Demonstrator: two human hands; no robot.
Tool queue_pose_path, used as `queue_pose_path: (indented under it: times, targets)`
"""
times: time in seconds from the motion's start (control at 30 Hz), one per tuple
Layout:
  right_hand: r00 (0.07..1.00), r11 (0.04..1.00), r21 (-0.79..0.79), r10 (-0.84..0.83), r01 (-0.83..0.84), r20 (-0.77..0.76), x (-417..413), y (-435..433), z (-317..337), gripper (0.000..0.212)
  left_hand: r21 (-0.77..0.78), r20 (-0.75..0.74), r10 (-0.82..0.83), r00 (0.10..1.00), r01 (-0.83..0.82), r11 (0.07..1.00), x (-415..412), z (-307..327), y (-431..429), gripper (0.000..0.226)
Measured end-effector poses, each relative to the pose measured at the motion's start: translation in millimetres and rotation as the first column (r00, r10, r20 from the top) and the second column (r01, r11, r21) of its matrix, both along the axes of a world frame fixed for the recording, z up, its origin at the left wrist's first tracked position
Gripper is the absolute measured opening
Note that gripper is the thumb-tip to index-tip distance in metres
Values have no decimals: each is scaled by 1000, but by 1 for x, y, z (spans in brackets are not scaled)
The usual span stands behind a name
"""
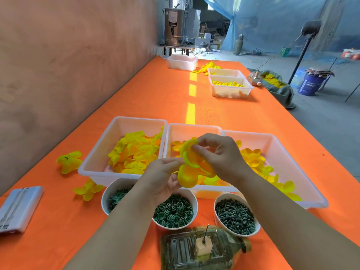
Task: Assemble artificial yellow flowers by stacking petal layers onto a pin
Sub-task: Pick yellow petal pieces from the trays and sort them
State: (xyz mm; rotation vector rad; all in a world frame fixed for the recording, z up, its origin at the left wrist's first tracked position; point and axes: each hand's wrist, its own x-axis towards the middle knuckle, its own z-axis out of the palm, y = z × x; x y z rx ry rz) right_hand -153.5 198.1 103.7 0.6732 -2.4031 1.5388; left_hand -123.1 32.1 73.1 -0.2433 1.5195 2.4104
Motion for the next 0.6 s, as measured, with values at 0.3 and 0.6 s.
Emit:
queue_pose_path:
  times: [0.3, 0.6]
  targets:
    - [954, 981, 175, -34, 90, -299, 3, 6, -10, 10, 73, 29, -21, 999, 19, 997, 7, -5, 1, 49]
    - [981, 987, -90, -141, 130, -134, 9, -6, -18, 17, 103, 89, 79, 993, -88, 991, 0, -12, 5, 7]
